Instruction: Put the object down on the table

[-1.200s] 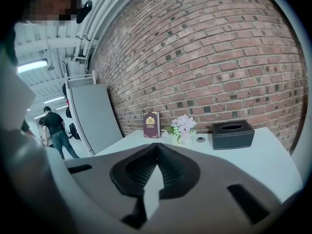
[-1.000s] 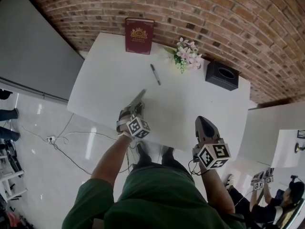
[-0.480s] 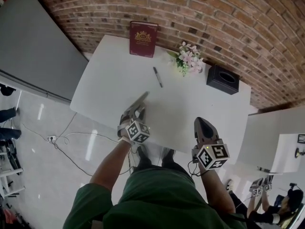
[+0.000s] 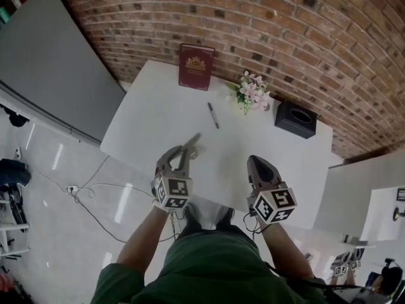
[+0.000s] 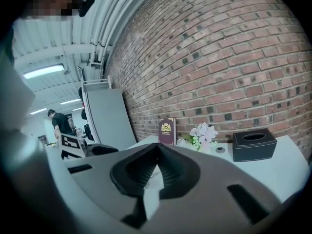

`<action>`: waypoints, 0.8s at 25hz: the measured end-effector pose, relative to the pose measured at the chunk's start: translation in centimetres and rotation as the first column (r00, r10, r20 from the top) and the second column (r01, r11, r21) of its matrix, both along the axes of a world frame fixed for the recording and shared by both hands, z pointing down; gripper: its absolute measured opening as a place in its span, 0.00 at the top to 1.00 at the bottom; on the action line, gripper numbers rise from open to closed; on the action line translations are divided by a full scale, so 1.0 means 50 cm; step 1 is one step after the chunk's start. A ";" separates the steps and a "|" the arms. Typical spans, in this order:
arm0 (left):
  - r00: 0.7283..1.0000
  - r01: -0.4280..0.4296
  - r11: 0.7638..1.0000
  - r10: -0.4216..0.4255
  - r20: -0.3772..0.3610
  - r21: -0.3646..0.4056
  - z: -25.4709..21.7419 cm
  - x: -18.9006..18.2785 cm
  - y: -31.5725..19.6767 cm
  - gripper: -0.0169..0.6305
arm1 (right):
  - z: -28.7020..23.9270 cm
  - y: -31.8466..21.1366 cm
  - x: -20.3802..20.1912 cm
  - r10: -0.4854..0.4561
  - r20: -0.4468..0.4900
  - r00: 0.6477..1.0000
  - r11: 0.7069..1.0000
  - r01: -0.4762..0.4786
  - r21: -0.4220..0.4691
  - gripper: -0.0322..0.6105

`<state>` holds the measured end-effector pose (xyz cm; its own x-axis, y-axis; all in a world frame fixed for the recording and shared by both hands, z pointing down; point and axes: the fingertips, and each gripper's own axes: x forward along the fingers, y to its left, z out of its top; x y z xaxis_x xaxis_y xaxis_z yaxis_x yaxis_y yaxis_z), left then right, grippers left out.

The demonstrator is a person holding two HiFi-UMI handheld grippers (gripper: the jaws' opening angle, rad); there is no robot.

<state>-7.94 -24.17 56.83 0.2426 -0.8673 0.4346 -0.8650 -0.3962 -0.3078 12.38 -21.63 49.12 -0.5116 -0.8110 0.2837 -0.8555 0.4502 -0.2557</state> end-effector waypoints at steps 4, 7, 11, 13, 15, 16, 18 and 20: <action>0.992 0.055 0.996 -0.046 -0.114 0.075 -0.105 -0.018 0.020 0.91 | -0.021 -0.005 -0.022 -0.031 0.011 0.999 0.999 0.031 0.030 0.95; 0.978 0.084 0.991 -0.061 -0.201 0.109 -0.168 -0.027 0.036 0.91 | -0.045 -0.012 -0.041 -0.056 0.019 0.998 0.997 0.055 0.061 0.95; 0.959 0.110 0.987 -0.075 -0.272 0.115 -0.220 -0.040 0.060 0.92 | -0.075 -0.018 -0.068 -0.088 0.023 0.996 0.991 0.085 0.099 0.95; 0.952 0.116 0.986 -0.076 -0.297 0.119 -0.241 -0.044 0.072 0.92 | -0.087 -0.018 -0.080 -0.105 0.025 0.994 0.988 0.102 0.113 0.95; 0.940 0.123 0.986 -0.079 -0.331 0.113 -0.258 -0.047 0.082 0.92 | -0.097 -0.018 -0.091 -0.121 0.028 0.992 0.985 0.116 0.124 0.95; 0.932 0.127 0.987 -0.084 -0.353 0.102 -0.263 -0.048 0.088 0.92 | -0.102 -0.017 -0.096 -0.128 0.030 0.991 0.984 0.123 0.129 0.95; 0.912 0.143 0.986 -0.098 -0.398 0.084 -0.274 -0.056 0.098 0.92 | -0.112 -0.015 -0.108 -0.144 0.031 0.989 0.980 0.138 0.140 0.95; 0.898 0.165 0.983 -0.116 -0.425 0.080 -0.287 -0.068 0.106 0.92 | -0.122 -0.015 -0.120 -0.160 0.030 0.987 0.976 0.153 0.153 0.95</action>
<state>-11.32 -18.85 42.48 0.2521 -0.9425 0.2193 -0.9677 -0.2452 0.0587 6.38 -22.37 43.02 -0.6444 -0.7516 0.1406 -0.7613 0.6135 -0.2097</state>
